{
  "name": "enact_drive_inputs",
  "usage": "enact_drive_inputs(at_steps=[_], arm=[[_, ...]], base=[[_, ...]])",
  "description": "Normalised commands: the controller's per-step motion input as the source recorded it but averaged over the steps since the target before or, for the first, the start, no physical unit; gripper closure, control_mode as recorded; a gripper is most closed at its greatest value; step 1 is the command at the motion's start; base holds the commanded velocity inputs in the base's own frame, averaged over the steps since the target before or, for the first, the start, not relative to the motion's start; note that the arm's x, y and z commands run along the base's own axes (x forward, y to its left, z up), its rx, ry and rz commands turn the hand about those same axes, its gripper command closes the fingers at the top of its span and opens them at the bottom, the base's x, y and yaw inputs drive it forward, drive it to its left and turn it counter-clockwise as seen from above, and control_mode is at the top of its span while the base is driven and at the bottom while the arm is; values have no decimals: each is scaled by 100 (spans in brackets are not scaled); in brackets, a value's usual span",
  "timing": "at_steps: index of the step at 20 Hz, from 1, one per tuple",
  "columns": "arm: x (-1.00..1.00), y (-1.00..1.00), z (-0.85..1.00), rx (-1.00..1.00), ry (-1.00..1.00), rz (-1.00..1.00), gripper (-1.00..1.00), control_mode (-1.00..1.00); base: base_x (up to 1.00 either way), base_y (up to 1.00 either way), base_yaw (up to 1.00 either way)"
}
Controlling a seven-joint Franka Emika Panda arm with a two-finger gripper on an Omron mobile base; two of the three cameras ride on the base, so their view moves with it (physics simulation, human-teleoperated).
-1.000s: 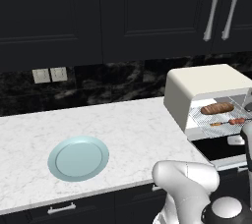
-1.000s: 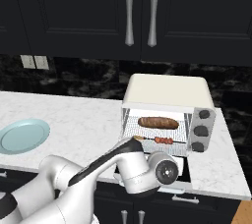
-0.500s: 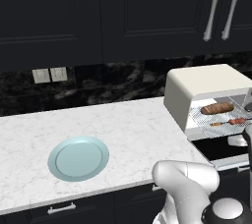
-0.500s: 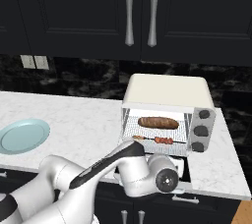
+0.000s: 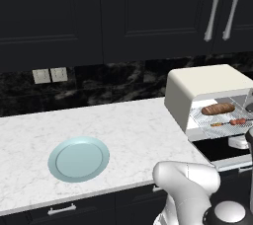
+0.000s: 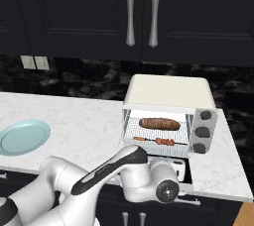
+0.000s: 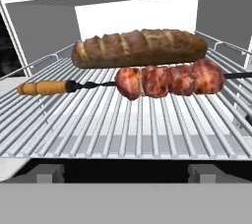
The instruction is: Pick up the kebab skewer and baguette bread, and place them inside the toaster oven. Close the toaster oven door and start by setting the timer.
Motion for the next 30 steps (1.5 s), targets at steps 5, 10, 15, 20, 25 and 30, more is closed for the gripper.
enact_drive_inputs(at_steps=[5, 10, 15, 20, 25, 30], arm=[[12, 0, 10, 0, -1, 0, -100, -100], [2, 0, 5, 0, 0, 0, -100, -100], [0, 0, 0, 0, 0, 0, -100, -100], [-4, 0, 0, 0, 0, 0, -100, -100], [-7, 0, 0, 0, 0, 0, -100, -100], [0, 0, 4, 0, 0, 0, -100, -100]], base=[[0, 0, 0], [0, 0, 0], [0, 0, 0], [0, 0, 0], [0, 0, 0], [0, 0, 0]])
